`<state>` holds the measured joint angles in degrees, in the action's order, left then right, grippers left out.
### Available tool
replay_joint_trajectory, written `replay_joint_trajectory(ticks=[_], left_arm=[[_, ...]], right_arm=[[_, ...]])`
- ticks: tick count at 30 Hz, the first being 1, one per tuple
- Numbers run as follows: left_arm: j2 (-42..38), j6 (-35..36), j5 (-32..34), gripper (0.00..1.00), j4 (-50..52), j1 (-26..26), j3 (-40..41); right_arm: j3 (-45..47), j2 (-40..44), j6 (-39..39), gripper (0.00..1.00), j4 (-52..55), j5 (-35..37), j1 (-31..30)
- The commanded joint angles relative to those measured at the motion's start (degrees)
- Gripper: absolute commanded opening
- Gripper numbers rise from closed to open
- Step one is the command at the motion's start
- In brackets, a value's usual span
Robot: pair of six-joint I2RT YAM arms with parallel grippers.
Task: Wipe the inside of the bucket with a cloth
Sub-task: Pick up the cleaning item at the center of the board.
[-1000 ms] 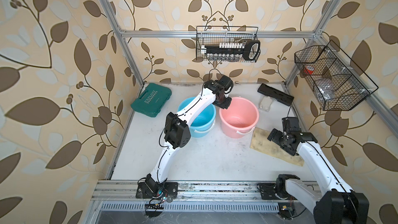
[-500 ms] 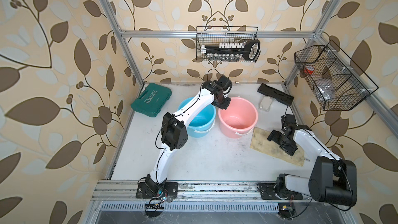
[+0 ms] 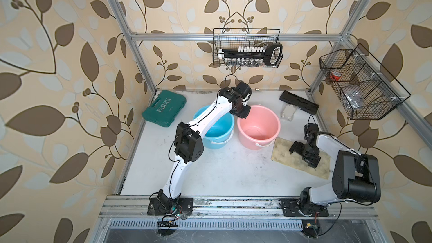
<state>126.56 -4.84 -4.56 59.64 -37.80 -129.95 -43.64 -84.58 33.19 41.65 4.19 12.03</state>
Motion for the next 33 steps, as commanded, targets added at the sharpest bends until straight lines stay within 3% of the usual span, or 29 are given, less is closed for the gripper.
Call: replay_joint_trajectory(ticks=[1, 8, 16, 19, 20, 22, 29, 33], left_arm=[[-5.07, -0.70, -2.74, 0.00, -1.72, 0.18, -0.04], [-5.85, -1.15, -2.47, 0.00, -1.80, 0.14, 0.36], [-6.33, -1.05, -2.34, 0.00, -1.44, 0.15, 0.84], [-6.64, -1.28, -2.30, 0.00, -1.96, 0.09, 1.23], [-6.76, -1.34, -2.19, 0.00, -2.14, 0.17, 1.44], [-6.86, -1.31, -2.11, 0.00, -2.33, 0.08, 1.75], [-6.90, -1.36, -1.80, 0.00, -1.97, 0.02, 1.76], [-7.80, -1.56, -1.05, 0.00, -2.67, -0.35, 1.89]], right_arm=[[0.18, -2.60, 0.08, 0.98, -0.78, 0.62, -0.02], [-0.01, -4.43, -0.84, 0.77, -1.43, -1.52, -0.25], [0.04, -5.05, -1.44, 0.29, -2.16, -2.85, -0.34], [-0.07, -5.46, -1.71, 0.18, -2.19, -3.33, -0.30], [-0.21, -5.58, -1.81, 0.09, -2.32, -3.47, -0.34], [-0.30, -5.66, -1.90, 0.00, -2.36, -3.65, -0.34], [-0.29, -3.41, -3.06, 0.00, -3.00, -5.48, -0.26], [-0.15, 2.40, -5.26, 0.00, -4.02, -9.08, -0.25]])
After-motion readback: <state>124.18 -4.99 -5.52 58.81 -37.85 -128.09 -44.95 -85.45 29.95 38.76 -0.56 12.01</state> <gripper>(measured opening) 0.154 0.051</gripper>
